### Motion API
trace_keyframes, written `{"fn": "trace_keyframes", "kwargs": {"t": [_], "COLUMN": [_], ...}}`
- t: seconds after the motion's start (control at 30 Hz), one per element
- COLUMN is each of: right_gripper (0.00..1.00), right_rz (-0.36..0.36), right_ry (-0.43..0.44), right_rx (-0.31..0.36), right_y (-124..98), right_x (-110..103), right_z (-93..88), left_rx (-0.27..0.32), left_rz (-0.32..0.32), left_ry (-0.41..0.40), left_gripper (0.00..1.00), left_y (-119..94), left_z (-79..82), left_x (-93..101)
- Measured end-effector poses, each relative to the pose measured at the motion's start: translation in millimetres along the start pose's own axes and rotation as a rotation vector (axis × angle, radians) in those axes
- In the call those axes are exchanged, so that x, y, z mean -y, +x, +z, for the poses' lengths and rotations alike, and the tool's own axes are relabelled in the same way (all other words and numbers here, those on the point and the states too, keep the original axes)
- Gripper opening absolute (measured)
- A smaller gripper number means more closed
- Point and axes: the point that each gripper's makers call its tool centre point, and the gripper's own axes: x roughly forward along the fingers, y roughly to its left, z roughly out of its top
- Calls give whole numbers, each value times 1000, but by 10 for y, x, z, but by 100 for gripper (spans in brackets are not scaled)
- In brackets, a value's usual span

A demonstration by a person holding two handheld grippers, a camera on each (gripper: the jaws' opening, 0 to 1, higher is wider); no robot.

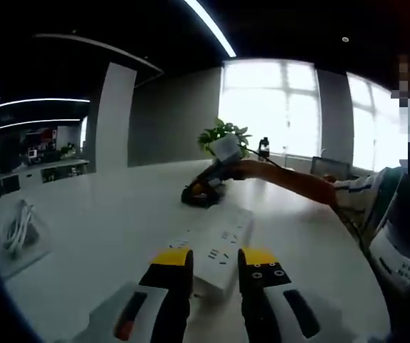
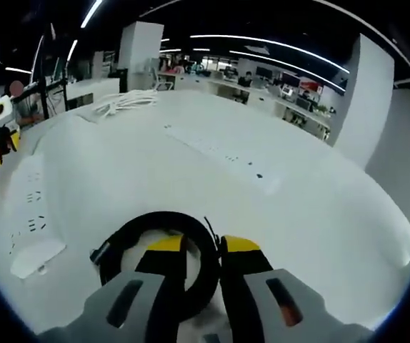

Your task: Straighten the power strip on the desk, plug the charger into it

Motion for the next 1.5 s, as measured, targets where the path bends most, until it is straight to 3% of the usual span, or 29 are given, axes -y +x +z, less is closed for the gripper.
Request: {"fn": "trace_keyframes", "kwargs": {"t": [0.47,0.97,1.5], "right_gripper": [15,9,7], "right_rz": [0,12,47], "right_ry": [-6,25,82], "right_rx": [7,91,215], "right_y": [25,-54,-343], "right_x": [35,8,-72], "right_z": [5,77,254], "left_rx": [2,-6,-10], "left_rz": [-4,4,3], "left_ry": [5,-4,-7], "left_gripper": [25,25,25], "left_y": [9,9,19], "left_z": [-7,-38,-40], "left_x": [36,9,-19]}}
